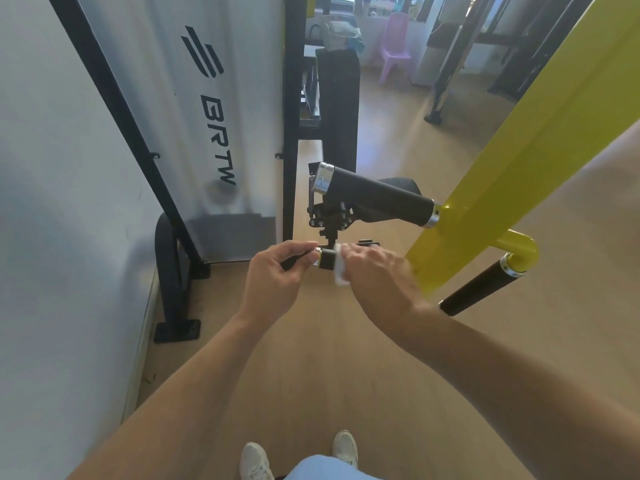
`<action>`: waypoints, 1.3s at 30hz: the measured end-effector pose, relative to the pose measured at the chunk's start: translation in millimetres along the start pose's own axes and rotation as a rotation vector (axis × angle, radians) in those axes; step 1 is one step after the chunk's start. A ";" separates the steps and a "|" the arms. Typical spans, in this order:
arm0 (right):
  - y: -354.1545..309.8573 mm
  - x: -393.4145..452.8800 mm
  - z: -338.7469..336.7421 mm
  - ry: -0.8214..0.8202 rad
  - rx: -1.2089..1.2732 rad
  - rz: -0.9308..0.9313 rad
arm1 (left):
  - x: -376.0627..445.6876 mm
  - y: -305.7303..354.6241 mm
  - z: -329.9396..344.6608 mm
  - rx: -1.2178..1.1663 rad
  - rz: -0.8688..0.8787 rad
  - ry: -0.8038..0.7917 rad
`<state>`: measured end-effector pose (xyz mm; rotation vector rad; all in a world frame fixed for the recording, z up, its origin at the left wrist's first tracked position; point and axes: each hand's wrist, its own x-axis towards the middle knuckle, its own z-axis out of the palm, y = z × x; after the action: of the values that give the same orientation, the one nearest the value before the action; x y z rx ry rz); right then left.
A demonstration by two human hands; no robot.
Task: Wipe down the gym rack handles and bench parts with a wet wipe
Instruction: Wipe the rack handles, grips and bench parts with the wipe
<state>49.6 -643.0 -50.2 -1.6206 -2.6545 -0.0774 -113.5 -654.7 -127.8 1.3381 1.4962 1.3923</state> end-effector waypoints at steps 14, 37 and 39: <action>2.4 -45.7 -59.1 0.119 1.051 0.105 | -7.6 10.7 -1.3 0.051 -0.063 0.000; 4.7 7.2 -84.5 0.339 0.300 -0.029 | 20.3 122.8 -8.0 -0.086 0.146 0.184; 14.4 -2.6 -83.2 0.365 0.182 0.000 | 20.4 122.7 -8.2 -0.022 0.161 0.184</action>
<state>63.6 -643.6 33.1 -1.3969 -2.3136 -0.1149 -98.3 -650.1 -4.2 1.3730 1.5124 1.6679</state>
